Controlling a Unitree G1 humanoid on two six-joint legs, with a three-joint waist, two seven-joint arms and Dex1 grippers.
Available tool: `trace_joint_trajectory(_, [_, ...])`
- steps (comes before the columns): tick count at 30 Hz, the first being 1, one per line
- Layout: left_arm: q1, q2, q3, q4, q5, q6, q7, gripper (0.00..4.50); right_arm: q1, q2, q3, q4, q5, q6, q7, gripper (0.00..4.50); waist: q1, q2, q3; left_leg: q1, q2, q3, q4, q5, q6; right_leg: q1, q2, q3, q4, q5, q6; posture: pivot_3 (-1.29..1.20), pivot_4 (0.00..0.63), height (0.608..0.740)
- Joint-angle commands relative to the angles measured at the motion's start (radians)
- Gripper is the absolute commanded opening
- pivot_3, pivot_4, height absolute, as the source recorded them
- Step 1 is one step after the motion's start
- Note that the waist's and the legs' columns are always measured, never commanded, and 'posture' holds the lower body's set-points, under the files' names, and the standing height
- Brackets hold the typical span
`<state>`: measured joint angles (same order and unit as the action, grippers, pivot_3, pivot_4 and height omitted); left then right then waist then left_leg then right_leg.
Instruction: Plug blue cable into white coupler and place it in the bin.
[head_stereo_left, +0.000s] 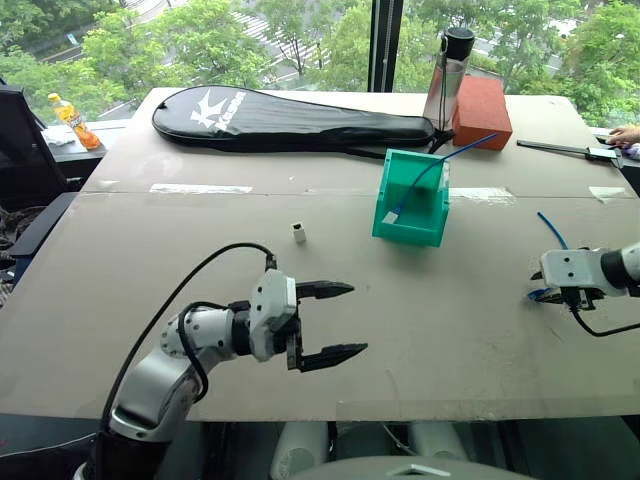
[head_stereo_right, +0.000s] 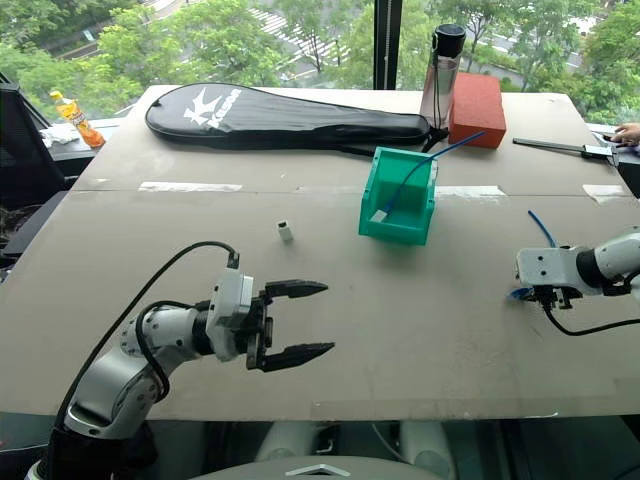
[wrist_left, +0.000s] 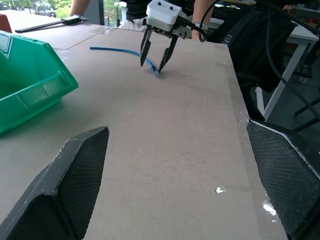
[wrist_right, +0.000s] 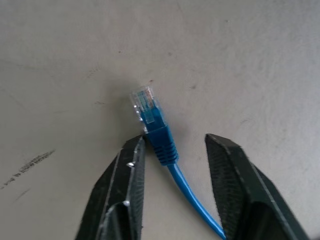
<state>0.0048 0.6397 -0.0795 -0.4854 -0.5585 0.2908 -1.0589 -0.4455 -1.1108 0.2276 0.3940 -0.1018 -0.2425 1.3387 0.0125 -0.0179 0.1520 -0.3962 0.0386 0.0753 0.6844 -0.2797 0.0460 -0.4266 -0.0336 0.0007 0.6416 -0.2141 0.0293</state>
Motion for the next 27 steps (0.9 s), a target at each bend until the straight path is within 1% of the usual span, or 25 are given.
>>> trace_joint_trajectory(1, [-0.011,-0.001,0.017,-0.055,-0.03,0.013,0.02,4.5,-0.01,0.004,0.011,0.013,-0.009,0.006,0.042,0.19,0.0,0.0,0.0,0.0,0.0,0.0,0.0,0.0,0.0,0.0,0.0,0.0,0.0,0.0,0.0,0.0,0.15,0.74])
trace_joint_trajectory(2, [-0.008,-0.001,0.015,-0.063,-0.03,0.015,0.025,4.5,-0.015,0.011,0.013,0.016,-0.011,0.01,0.044,0.04,-0.002,0.0,0.0,0.0,0.0,0.0,0.0,0.0,0.0,0.0,0.0,0.0,0.0,0.0,0.0,0.0,0.15,0.74])
trace_joint_trajectory(6, [0.0,0.0,0.012,-0.082,-0.031,0.021,0.04,4.5,-0.043,0.038,0.013,0.017,-0.009,0.034,0.059,0.04,-0.004,0.0,0.0,0.002,0.0,0.0,0.0,0.0,0.0,0.002,0.0,0.0,0.0,0.0,0.0,0.0,0.15,0.74])
trace_joint_trajectory(8, [0.01,0.002,0.018,-0.086,-0.031,0.022,0.047,4.5,-0.055,0.056,0.003,-0.025,0.015,0.103,0.079,0.04,-0.006,0.0,0.0,0.003,0.0,0.0,0.0,0.0,0.0,0.002,0.0,0.0,0.0,0.0,0.0,0.0,0.15,0.74])
trace_joint_trajectory(9, [0.015,0.004,0.022,-0.085,-0.03,0.02,0.048,4.5,-0.061,0.065,0.0,-0.058,0.021,0.153,0.083,0.04,-0.008,0.0,0.0,0.003,0.0,0.0,0.0,0.0,0.0,0.002,0.0,0.0,0.0,0.0,0.0,0.0,0.15,0.74])
trace_joint_trajectory(11, [0.031,0.013,0.043,-0.075,-0.025,0.012,0.048,4.5,-0.085,0.089,0.001,-0.16,0.043,0.328,0.102,0.04,-0.015,0.0,0.0,0.004,0.001,0.0,0.0,0.0,0.0,0.002,0.0,0.0,0.001,0.0,0.0,0.0,0.15,0.74])
trace_joint_trajectory(13, [0.063,0.023,0.083,-0.071,-0.036,0.006,0.045,4.5,-0.132,0.143,0.028,-0.299,0.042,0.528,0.103,0.04,-0.027,0.0,0.0,0.003,0.001,0.0,0.0,0.0,0.0,0.002,0.0,0.0,0.001,0.0,0.0,0.0,0.15,0.74])
trace_joint_trajectory(14, [0.073,0.026,0.095,-0.07,-0.038,0.004,0.042,4.5,-0.145,0.159,0.04,-0.345,0.037,0.591,0.101,0.04,-0.03,0.001,0.0,0.004,0.002,0.0,0.0,0.0,0.0,0.002,0.001,0.0,0.002,0.0,0.0,0.0,0.15,0.74])
trace_joint_trajectory(16, [0.094,0.03,0.119,-0.053,-0.036,-0.009,0.03,4.5,-0.171,0.197,0.088,-0.452,0.031,0.726,0.11,0.04,-0.026,0.001,0.0,0.003,0.002,-0.001,0.0,0.0,0.0,0.001,0.0,-0.001,0.002,0.0,0.0,0.0,0.15,0.74])
trace_joint_trajectory(18, [0.106,0.031,0.131,-0.038,-0.029,-0.021,0.025,4.5,-0.194,0.227,0.127,-0.524,0.039,0.834,0.113,0.04,-0.018,0.001,0.0,0.003,0.002,-0.002,-0.001,0.0,-0.001,0.001,0.0,-0.002,0.002,0.0,0.0,0.0,0.15,0.74])
trace_joint_trajectory(19, [0.114,0.032,0.137,-0.026,-0.019,-0.035,0.02,4.5,-0.218,0.259,0.161,-0.552,0.03,0.897,0.098,0.04,-0.013,0.001,0.0,0.001,0.001,-0.003,-0.001,0.0,0.0,0.001,-0.001,-0.004,0.001,0.0,0.0,0.0,0.15,0.74])
trace_joint_trajectory(21, [0.122,0.035,0.15,-0.013,-0.015,-0.05,0.012,4.5,-0.264,0.319,0.23,-0.572,-0.002,0.976,0.065,0.04,-0.011,0.001,0.0,0.0,0.0,-0.003,0.0,0.0,0.0,0.001,-0.003,-0.004,0.0,0.0,0.0,0.0,0.15,0.74])
trace_joint_trajectory(23, [0.124,0.038,0.155,-0.012,-0.017,-0.055,0.008,4.5,-0.293,0.351,0.267,-0.568,-0.015,1.014,0.043,0.04,-0.01,0.001,0.0,0.0,0.0,-0.002,0.0,0.0,0.0,0.001,-0.004,-0.004,0.0,0.0,0.0,0.0,0.15,0.74])
trace_joint_trajectory(27, [0.13,0.045,0.175,0.004,-0.019,-0.067,-0.003,4.5,-0.363,0.449,0.324,-0.485,-0.024,1.066,-0.013,0.04,-0.009,0.001,0.0,-0.001,0.0,-0.002,0.0,0.0,0.0,0.0,-0.004,-0.004,0.0,0.0,-0.001,0.0,0.15,0.74])
